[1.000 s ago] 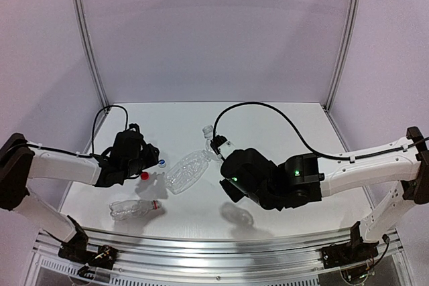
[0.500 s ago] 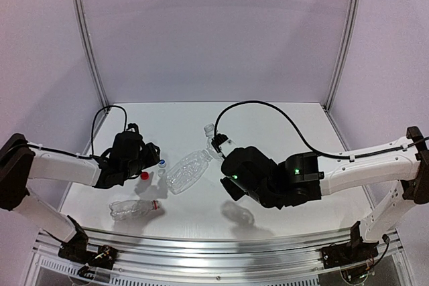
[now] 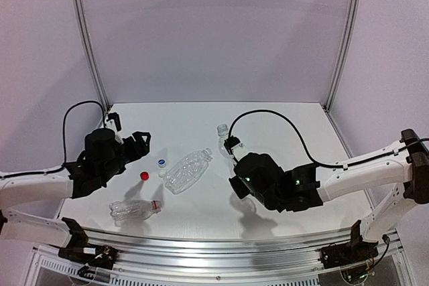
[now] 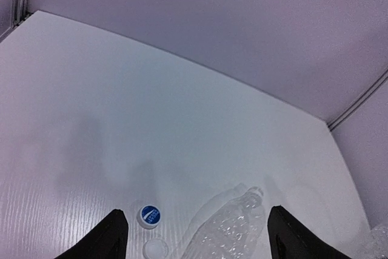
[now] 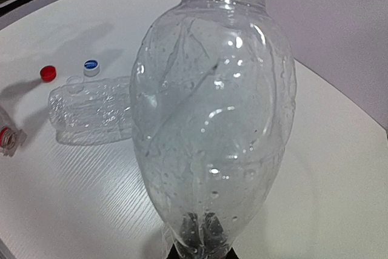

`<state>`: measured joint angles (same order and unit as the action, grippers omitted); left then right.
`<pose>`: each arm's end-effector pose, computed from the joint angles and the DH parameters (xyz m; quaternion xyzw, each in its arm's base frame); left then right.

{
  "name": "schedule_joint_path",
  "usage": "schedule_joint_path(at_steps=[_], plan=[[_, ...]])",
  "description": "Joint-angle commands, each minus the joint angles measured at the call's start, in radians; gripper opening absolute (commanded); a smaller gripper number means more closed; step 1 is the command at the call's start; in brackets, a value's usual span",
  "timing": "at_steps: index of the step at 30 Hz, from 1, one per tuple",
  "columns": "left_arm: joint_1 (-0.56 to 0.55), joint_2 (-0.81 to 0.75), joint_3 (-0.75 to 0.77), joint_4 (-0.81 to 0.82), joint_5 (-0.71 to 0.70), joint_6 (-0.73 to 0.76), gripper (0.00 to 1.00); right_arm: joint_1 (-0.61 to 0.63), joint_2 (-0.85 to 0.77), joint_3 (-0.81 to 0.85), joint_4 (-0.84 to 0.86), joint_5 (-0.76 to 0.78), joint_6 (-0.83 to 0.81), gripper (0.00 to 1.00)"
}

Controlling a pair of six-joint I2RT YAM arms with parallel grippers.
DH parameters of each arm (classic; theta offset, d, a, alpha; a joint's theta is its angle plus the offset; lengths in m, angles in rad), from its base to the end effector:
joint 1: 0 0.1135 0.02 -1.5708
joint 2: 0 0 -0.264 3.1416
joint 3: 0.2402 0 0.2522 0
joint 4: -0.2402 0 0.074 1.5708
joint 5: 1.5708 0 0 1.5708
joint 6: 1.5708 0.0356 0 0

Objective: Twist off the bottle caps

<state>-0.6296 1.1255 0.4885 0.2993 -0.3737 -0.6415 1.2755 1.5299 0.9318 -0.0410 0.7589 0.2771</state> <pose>0.2016 -0.1308 0.2188 -0.1122 0.8010 -0.2153 0.5472 0.1182 0.3043 0.2294 -0.2512 0.8083 0.0562 0.5296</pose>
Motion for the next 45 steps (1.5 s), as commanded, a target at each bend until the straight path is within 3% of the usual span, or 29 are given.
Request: schedule_joint_path(at_steps=[1, 4, 6, 11, 18, 25, 37, 45], plan=[[-0.014, -0.153, -0.038, -0.047, -0.027, 0.073, 0.80, -0.039, 0.003, -0.051, 0.333, 0.111, -0.051, 0.00], [-0.029, -0.261, -0.061, -0.058, -0.046, 0.106, 0.83, -0.057, 0.054, -0.191, 0.759, 0.137, -0.182, 0.00], [-0.034, -0.309, -0.068, -0.066, -0.049, 0.123, 0.85, -0.078, 0.121, -0.216, 0.924, 0.149, -0.234, 0.00], [-0.037, -0.378, -0.071, -0.072, -0.044, 0.152, 0.87, -0.111, 0.299, -0.153, 1.047, 0.158, -0.304, 0.00], [-0.042, -0.406, -0.081, -0.064, -0.037, 0.163, 0.87, -0.123, 0.479, -0.244, 1.561, 0.151, -0.453, 0.00], [-0.042, -0.398, -0.080, -0.048, -0.016, 0.157, 0.87, -0.139, 0.548, -0.250, 1.578, 0.144, -0.364, 0.02], [-0.042, -0.390, -0.080, -0.040, -0.004, 0.151, 0.87, -0.157, 0.540, -0.298, 1.578, 0.128, -0.288, 0.34], [-0.042, -0.394, -0.081, -0.043, -0.005, 0.153, 0.87, -0.156, 0.511, -0.321, 1.577, 0.098, -0.287, 0.42]])
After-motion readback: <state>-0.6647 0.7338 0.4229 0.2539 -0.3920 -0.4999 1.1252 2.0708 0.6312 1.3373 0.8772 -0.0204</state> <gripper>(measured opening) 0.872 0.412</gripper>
